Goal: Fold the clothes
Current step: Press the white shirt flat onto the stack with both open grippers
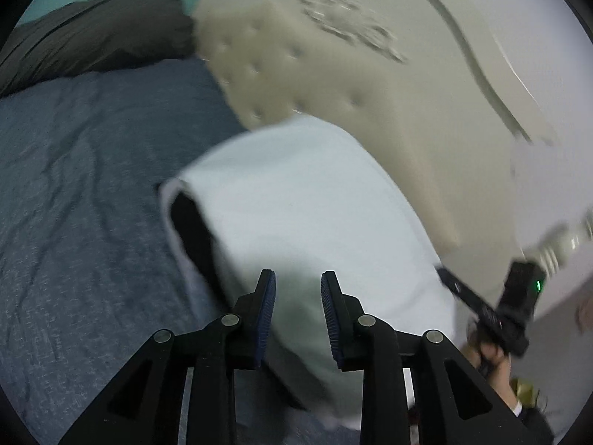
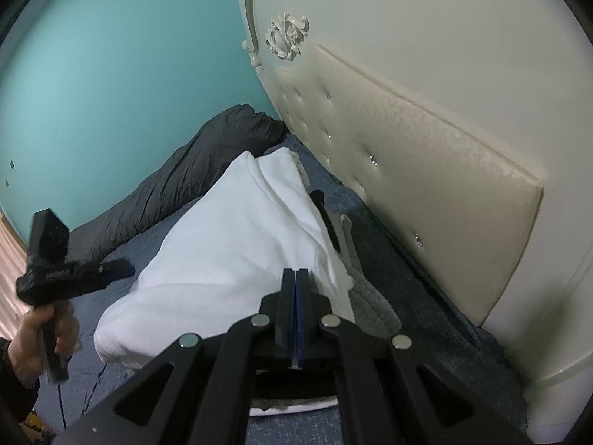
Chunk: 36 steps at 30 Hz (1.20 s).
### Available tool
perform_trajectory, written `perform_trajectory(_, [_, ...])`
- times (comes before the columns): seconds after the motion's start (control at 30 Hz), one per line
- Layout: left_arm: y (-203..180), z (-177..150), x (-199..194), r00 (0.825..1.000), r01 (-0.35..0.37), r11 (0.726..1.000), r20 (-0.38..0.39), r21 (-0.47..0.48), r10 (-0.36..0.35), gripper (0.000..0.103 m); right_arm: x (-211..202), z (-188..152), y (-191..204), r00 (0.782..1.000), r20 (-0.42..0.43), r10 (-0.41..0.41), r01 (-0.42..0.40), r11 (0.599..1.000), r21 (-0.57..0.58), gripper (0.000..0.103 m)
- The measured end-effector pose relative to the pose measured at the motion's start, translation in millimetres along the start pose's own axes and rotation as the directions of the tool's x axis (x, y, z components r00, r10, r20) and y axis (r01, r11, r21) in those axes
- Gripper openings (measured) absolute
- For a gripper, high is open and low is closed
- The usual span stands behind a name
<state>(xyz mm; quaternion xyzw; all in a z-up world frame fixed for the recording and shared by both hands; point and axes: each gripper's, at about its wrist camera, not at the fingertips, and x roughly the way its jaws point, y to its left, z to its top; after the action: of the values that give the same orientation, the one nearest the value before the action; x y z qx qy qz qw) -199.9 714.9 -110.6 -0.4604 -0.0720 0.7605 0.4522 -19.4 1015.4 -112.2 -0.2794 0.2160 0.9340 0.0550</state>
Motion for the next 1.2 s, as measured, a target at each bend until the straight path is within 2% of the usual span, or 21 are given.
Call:
perform_trajectory(0.1, [-23, -14, -1, 1.000, 0.009, 0.998, -0.003, 0.062, -0.009, 0.028, -3, -1, -1, 1.000, 0.017, -0.002, 0.002, 1.000, 0.007, 0.000])
perform_trajectory(0.27, [-32, -29, 6, 0.999, -0.040, 0.993, -0.021, 0.112, 0.043, 0.028, 5, -4, -5, 1.000, -0.015, -0.009, 0.009, 1.000, 0.010, 0.000])
perform_trajectory(0.53, [-27, -43, 21, 0.997, -0.070, 0.994, -0.030, 0.085, 0.072, 0.028, 15, -10, -13, 0.999, -0.040, 0.003, -0.003, 1.000, 0.021, 0.000])
perform_trajectory(0.73, [-36, -40, 25, 0.995, -0.095, 0.990, -0.032, 0.107, 0.099, 0.028, 22, -11, -17, 0.999, -0.043, -0.007, 0.009, 0.999, 0.033, 0.000])
perform_trajectory(0.9, [-41, -28, 8, 0.994, -0.111, 0.988, -0.001, 0.104, 0.112, 0.027, 7, -2, -7, 1.000, -0.010, -0.015, 0.016, 1.000, 0.018, 0.000])
perform_trajectory(1.2, [-46, -21, -12, 0.992, -0.129, 0.987, 0.014, 0.100, 0.128, 0.028, -8, 8, 11, 1.000, -0.005, -0.017, 0.016, 1.000, -0.003, 0.000])
